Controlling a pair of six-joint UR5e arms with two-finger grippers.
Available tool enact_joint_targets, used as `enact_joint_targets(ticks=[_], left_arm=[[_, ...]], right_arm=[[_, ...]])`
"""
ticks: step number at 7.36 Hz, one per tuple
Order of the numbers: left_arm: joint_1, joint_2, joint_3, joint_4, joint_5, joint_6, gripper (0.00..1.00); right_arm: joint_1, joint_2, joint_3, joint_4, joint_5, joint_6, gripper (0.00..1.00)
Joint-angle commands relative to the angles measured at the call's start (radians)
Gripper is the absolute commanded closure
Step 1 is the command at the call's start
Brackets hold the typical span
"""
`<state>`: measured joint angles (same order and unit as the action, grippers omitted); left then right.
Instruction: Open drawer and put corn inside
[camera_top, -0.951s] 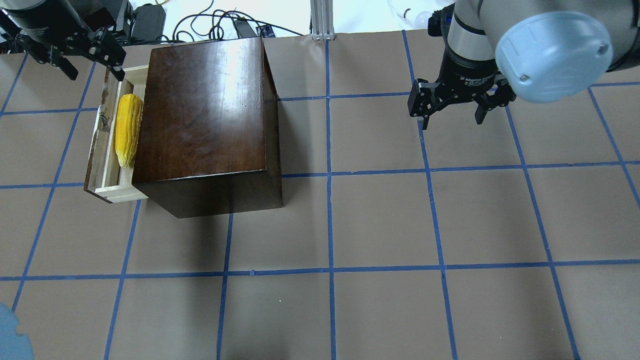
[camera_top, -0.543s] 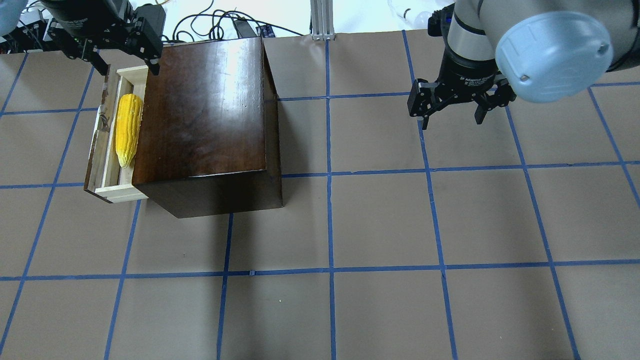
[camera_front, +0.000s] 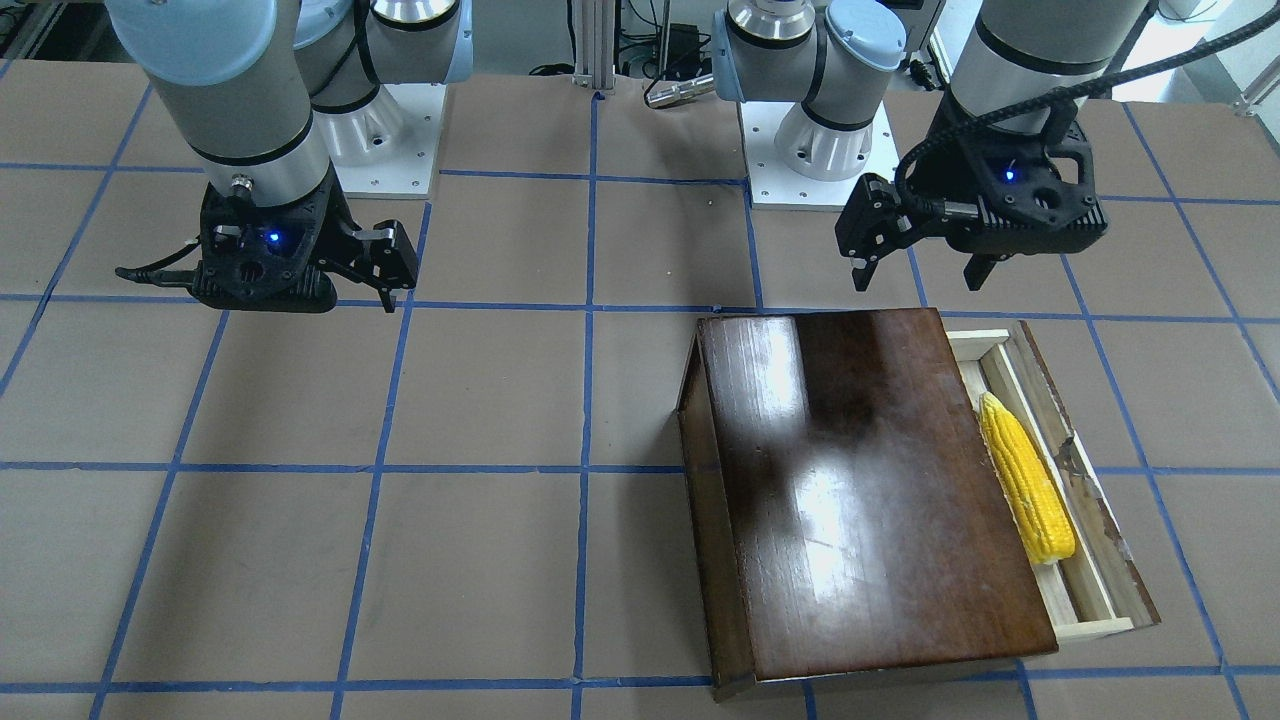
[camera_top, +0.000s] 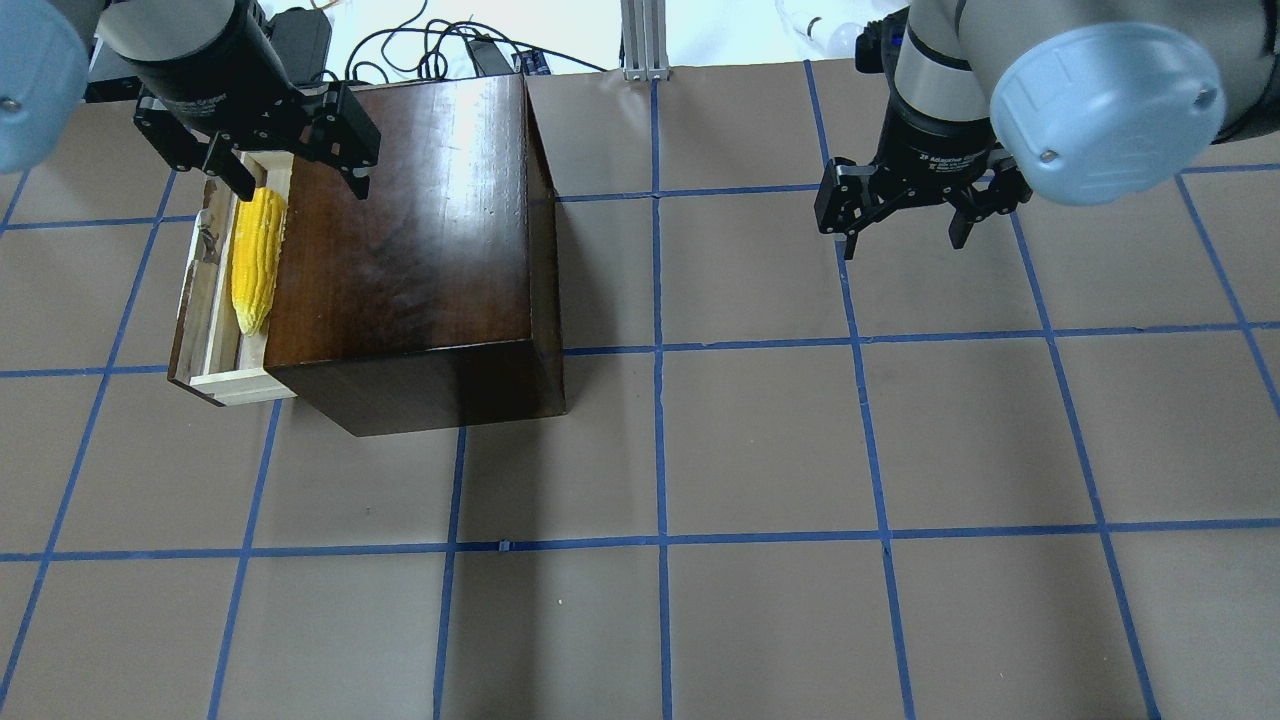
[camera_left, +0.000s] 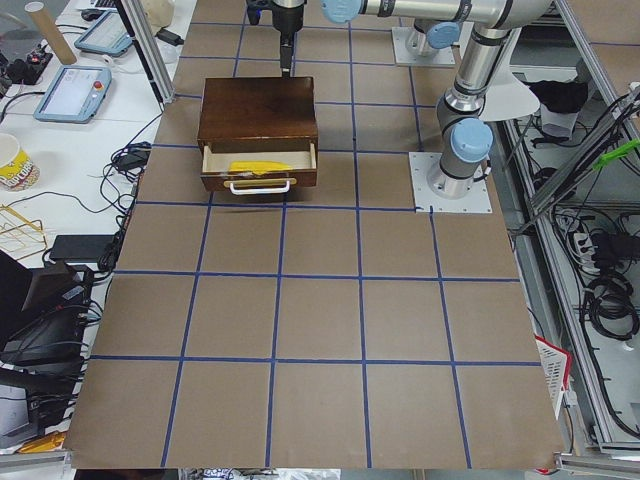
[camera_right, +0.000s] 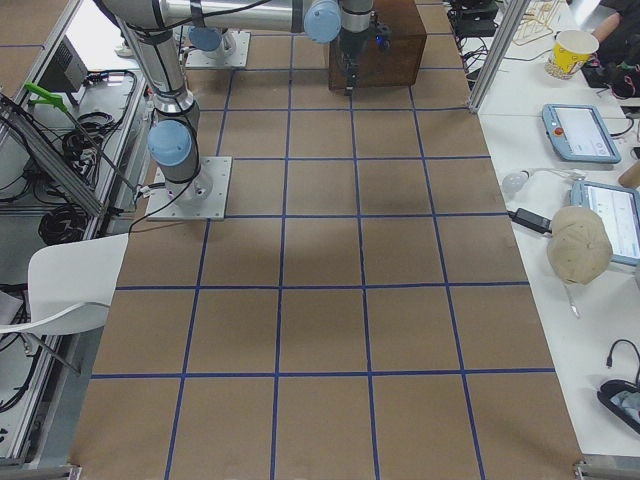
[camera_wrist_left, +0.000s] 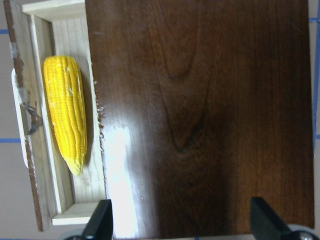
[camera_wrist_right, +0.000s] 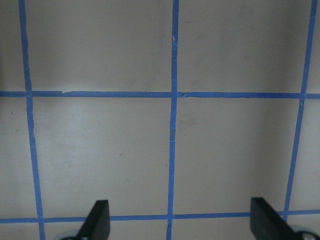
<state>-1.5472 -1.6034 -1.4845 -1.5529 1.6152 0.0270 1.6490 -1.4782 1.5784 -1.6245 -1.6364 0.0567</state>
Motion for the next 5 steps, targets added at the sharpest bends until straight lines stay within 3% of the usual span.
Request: enact_joint_targets(ticks=[1, 5], left_arm=[[-0.004, 0.017, -0.019, 0.002, -0.008, -0.001, 0.00], [-0.004, 0.019, -0.031, 0.000, 0.000, -0.004, 0.00]], right_arm=[[0.000, -0.001, 0.000, 0.000, -0.002, 0.000, 0.00], [0.000, -0.001, 0.000, 0.000, -0.002, 0.000, 0.00]])
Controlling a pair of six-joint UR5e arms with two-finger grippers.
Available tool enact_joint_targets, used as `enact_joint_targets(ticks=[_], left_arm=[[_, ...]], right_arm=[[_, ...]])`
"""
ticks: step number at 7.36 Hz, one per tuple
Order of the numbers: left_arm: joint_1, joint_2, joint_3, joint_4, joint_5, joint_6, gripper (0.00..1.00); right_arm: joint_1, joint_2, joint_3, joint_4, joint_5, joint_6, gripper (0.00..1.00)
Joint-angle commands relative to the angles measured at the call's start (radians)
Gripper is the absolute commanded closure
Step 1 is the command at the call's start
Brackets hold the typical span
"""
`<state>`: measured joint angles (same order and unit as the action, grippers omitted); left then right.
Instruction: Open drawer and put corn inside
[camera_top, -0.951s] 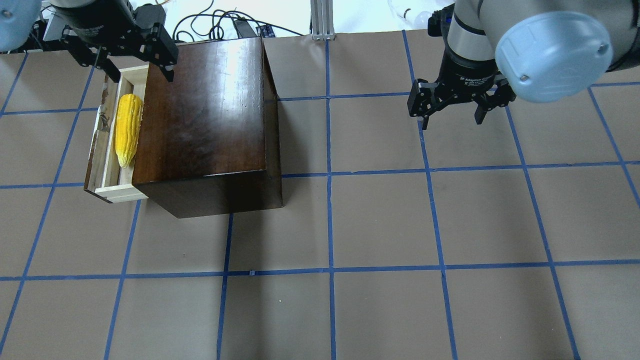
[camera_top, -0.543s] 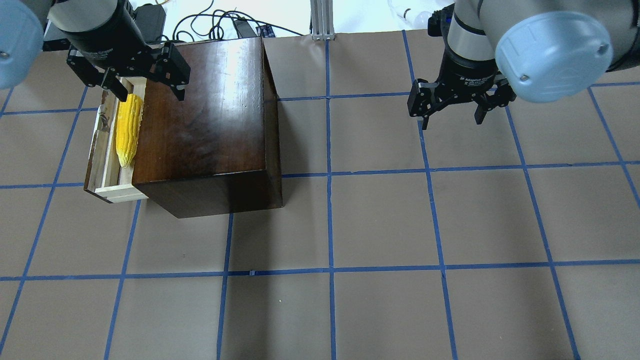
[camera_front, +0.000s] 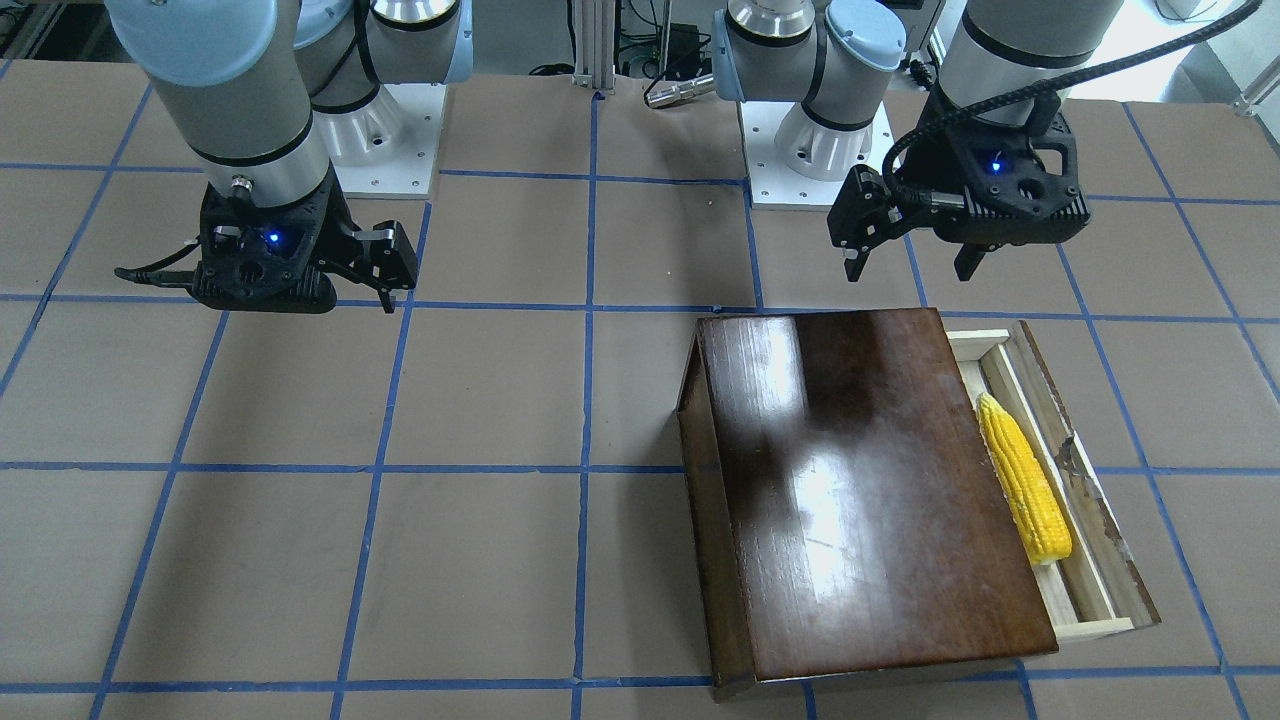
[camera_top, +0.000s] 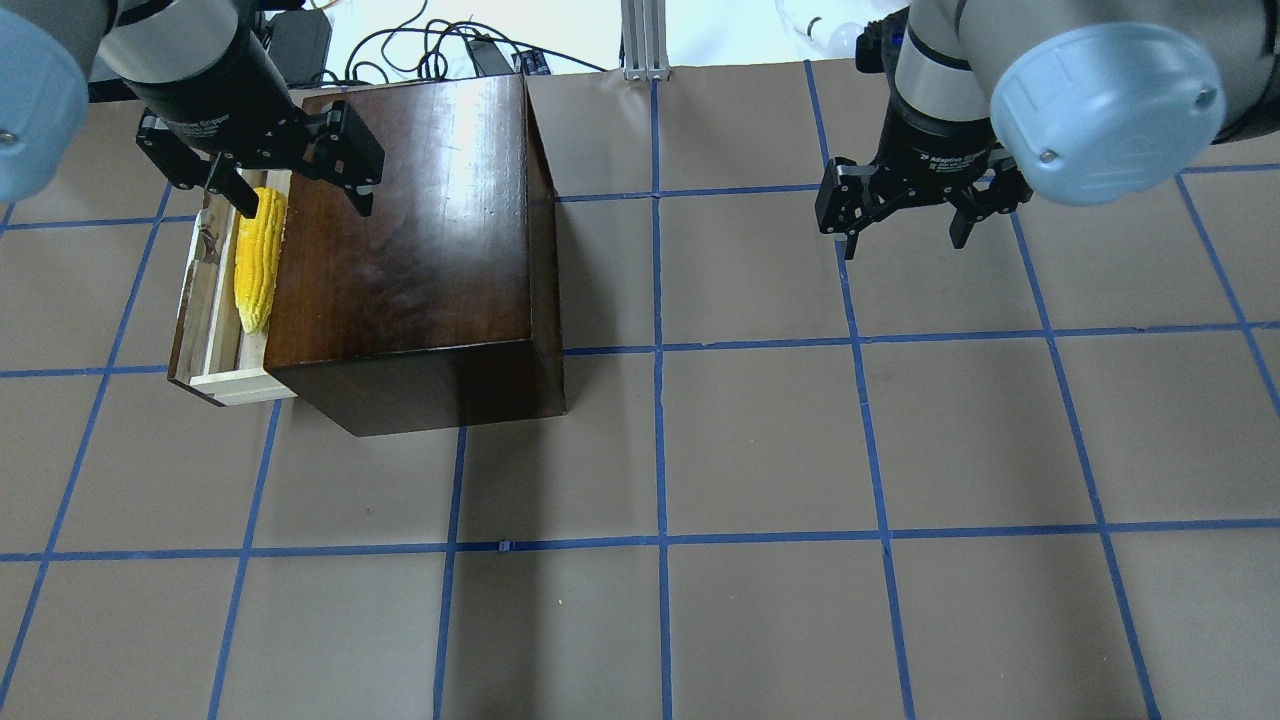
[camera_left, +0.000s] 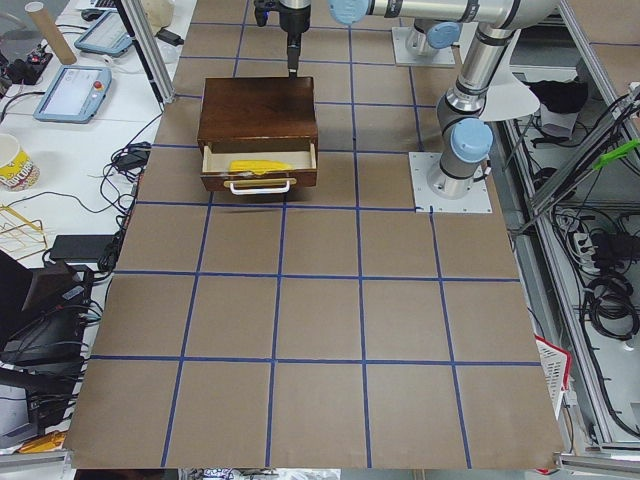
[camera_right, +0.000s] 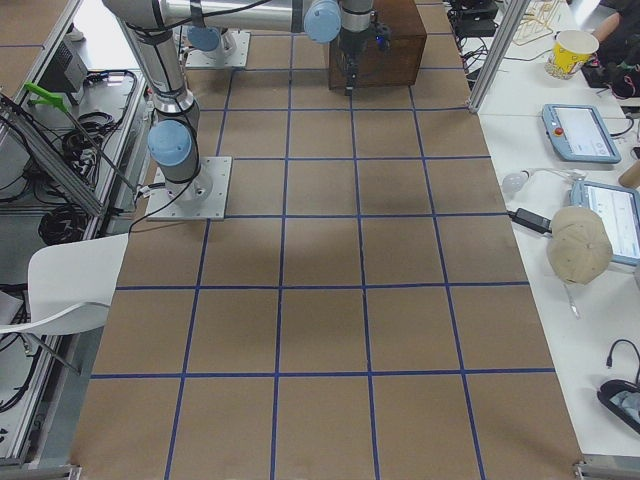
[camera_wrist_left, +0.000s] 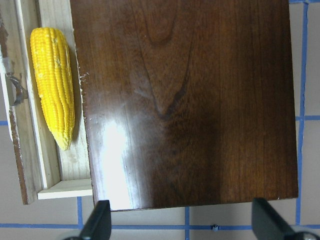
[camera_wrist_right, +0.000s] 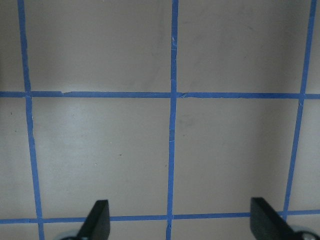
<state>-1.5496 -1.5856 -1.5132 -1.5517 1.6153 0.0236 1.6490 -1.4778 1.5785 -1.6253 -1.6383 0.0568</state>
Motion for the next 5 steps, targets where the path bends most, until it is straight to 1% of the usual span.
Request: enact_joint_targets(ticks=[1, 5], left_arm=[[-0.001, 0.001, -0.001, -0.001, -0.008, -0.001, 0.00], [-0.001, 0.013, -0.002, -0.004, -0.005, -0.001, 0.00]], right_arm=[[0.000, 0.001, 0.000, 0.001, 0.000, 0.000, 0.00], [0.000, -0.001, 0.000, 0.001, 0.000, 0.000, 0.00]])
